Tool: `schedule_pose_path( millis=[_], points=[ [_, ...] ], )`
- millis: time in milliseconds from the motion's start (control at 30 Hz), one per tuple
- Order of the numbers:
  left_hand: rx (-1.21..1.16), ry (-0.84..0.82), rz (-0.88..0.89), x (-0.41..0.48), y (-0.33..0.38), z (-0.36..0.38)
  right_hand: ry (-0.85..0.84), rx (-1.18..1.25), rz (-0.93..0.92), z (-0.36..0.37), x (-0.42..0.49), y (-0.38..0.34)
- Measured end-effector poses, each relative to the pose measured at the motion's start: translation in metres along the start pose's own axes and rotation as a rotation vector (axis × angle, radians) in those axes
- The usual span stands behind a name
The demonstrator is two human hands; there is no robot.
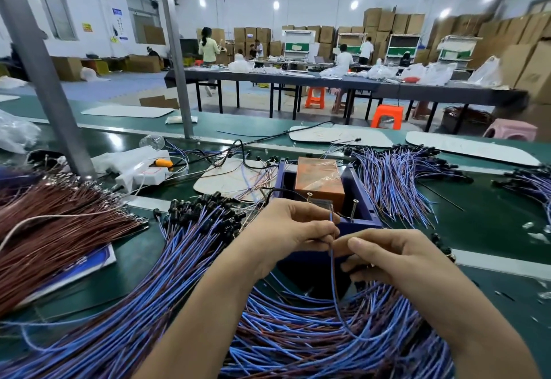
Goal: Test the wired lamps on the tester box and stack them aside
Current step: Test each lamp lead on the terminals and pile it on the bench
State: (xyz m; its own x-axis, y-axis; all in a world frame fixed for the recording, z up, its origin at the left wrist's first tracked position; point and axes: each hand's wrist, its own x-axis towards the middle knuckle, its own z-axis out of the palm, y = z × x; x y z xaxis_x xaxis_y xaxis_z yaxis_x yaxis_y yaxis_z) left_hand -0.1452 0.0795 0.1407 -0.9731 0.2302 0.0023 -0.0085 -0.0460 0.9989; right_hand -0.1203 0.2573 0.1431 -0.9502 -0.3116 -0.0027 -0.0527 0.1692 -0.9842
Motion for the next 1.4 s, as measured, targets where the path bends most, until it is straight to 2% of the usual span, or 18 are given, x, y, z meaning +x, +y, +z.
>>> schedule_pose_path(
  millis=[300, 433, 533, 833, 1400],
  points=[
    [0.086, 0.058, 0.002, 0.004, -0.006, -0.001, -0.02, -0.024, -0.005, 0.002, 0.002, 0.003],
    [0.185, 0.144, -0.015, 0.01, -0.012, -0.008, 0.137, 0.047, 0.058, 0.003, 0.01, 0.01],
    [0.286, 0.231, -0.036, 0.015, -0.019, -0.015, 0.253, -0.011, 0.1, 0.001, 0.015, 0.019],
    [0.315, 0.307, -0.046, 0.024, -0.031, -0.019, 0.2, -0.166, 0.115, 0.004, 0.021, 0.028],
    [0.347, 0.318, -0.044, 0.022, -0.032, -0.019, 0.187, -0.207, 0.089, 0.004, 0.02, 0.026]
  ],
)
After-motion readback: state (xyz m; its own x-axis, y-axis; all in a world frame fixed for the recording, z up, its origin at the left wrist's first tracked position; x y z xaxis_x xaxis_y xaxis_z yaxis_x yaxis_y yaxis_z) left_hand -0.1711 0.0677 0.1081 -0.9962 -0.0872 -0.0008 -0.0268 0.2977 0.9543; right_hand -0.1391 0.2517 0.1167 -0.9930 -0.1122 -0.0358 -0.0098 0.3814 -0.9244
